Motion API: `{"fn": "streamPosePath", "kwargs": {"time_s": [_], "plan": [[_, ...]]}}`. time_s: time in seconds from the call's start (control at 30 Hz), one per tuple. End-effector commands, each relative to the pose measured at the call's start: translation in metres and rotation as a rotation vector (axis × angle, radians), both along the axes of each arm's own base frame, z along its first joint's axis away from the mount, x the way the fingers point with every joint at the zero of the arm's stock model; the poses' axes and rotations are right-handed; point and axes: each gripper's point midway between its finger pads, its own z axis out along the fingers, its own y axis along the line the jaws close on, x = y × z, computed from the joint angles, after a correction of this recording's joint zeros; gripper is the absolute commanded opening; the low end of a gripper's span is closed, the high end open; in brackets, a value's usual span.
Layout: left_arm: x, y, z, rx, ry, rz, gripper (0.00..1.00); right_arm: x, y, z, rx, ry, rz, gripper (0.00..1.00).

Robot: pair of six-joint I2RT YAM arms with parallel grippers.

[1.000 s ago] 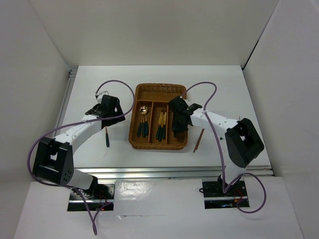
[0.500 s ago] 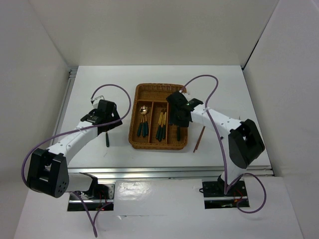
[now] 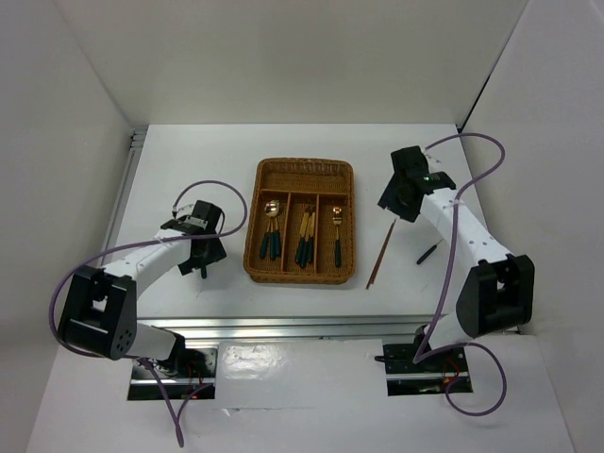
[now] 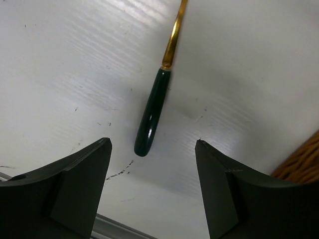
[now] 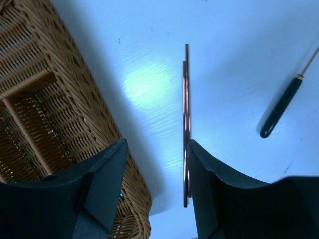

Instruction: Sort the eating utensils into containers

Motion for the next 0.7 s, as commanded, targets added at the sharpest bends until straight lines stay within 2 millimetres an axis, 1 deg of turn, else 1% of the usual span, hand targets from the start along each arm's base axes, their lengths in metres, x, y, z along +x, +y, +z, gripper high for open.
{"fn": "streamPosePath", "kwargs": {"time_s": [0.0,0.03,0.07,0.1,0.13,0.2,0.27,0.33,0.37,0.4,0.43,0.47,0.5,0.57,0.67], "plan": [[-0.009,0.009,-0.011,0.021,0.030,0.032,0.81,-0.004,-0.009,0.004,0.030,-0.012,0.003,0.59],[-0.010,0.005,-0.014,0.006,0.038,0.005,0.79,-0.004,-0.009,0.001,0.023,0.000,0.010,0.59],[-0.007,0.002,-0.014,-0.009,0.027,0.001,0.78,-0.004,-0.013,0.001,0.023,0.000,0.000,0.59],[-0.008,0.003,-0.016,-0.006,0.030,-0.007,0.78,-0.006,-0.015,-0.006,0.010,0.025,-0.005,0.59],[-0.008,0.003,-0.019,-0.019,0.024,-0.002,0.78,-0.003,-0.017,-0.002,-0.001,0.013,-0.013,0.59],[-0.006,0.004,-0.021,-0.029,0.016,-0.002,0.78,-0.004,-0.020,-0.012,-0.018,0.048,-0.020,0.59],[-0.003,0.003,-0.023,-0.043,0.008,-0.017,0.78,-0.004,-0.023,-0.015,-0.014,0.057,-0.038,0.59],[-0.002,0.003,-0.023,-0.055,-0.006,-0.021,0.74,-0.004,-0.023,-0.015,-0.014,0.057,-0.038,0.59],[0.000,0.001,-0.023,-0.067,-0.012,-0.026,0.74,-0.004,-0.023,-0.015,-0.014,0.057,-0.038,0.59],[-0.001,0.001,-0.027,-0.064,0.002,-0.025,0.73,-0.001,-0.022,-0.017,-0.014,0.057,-0.038,0.59],[-0.001,0.004,-0.027,-0.060,0.004,-0.023,0.72,0.001,-0.027,-0.014,-0.020,0.047,-0.053,0.59],[-0.004,0.005,-0.032,-0.056,0.028,-0.022,0.72,0.002,-0.027,-0.017,-0.022,0.057,-0.053,0.59],[0.000,0.007,-0.032,-0.056,0.027,-0.013,0.70,0.002,-0.027,-0.014,-0.021,0.056,-0.053,0.59],[-0.001,0.009,-0.034,-0.055,0.035,-0.003,0.65,0.005,-0.028,-0.014,-0.029,0.055,-0.058,0.59],[-0.002,0.008,-0.039,-0.062,0.051,-0.006,0.60,0.007,-0.030,-0.008,-0.038,0.044,-0.064,0.59]]}}
